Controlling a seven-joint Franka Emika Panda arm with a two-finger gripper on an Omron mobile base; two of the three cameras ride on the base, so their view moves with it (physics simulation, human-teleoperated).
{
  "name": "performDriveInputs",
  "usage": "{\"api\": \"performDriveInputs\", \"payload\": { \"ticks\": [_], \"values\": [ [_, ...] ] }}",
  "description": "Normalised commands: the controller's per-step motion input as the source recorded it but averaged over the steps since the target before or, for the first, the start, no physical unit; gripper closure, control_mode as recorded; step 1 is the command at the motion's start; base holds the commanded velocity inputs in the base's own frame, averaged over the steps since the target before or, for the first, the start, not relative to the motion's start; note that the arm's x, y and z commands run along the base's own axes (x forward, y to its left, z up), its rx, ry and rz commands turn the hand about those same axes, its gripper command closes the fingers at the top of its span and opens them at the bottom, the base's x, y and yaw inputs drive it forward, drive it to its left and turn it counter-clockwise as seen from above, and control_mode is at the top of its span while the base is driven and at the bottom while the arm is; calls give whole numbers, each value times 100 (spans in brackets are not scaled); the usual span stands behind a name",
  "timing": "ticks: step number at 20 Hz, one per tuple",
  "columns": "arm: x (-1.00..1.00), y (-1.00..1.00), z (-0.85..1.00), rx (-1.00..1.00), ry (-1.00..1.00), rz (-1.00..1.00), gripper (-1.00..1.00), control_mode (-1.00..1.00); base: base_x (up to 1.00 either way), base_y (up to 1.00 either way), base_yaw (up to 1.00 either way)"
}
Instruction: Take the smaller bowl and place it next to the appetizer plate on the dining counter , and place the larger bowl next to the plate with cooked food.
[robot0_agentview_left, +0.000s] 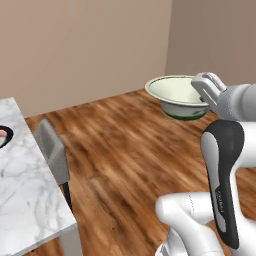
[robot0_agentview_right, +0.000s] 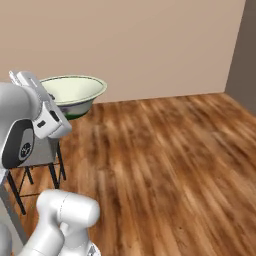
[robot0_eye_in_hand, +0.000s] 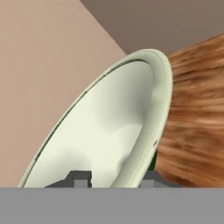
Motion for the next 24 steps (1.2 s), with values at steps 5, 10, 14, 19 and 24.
{"api": "performDriveInputs", "payload": {
  "ticks": [5,10,14,19,24],
  "values": [
    [0,0,0,0,0,0,100,100,82,-8,28],
    [0,0,0,0,0,0,100,100,70,0,35],
    [0,0,0,0,0,0,100,100,66,-3,37],
    [0,0,0,0,0,0,100,100,48,-19,37],
    [0,0,0,0,0,0,100,100,43,-16,43]
  ]
}}
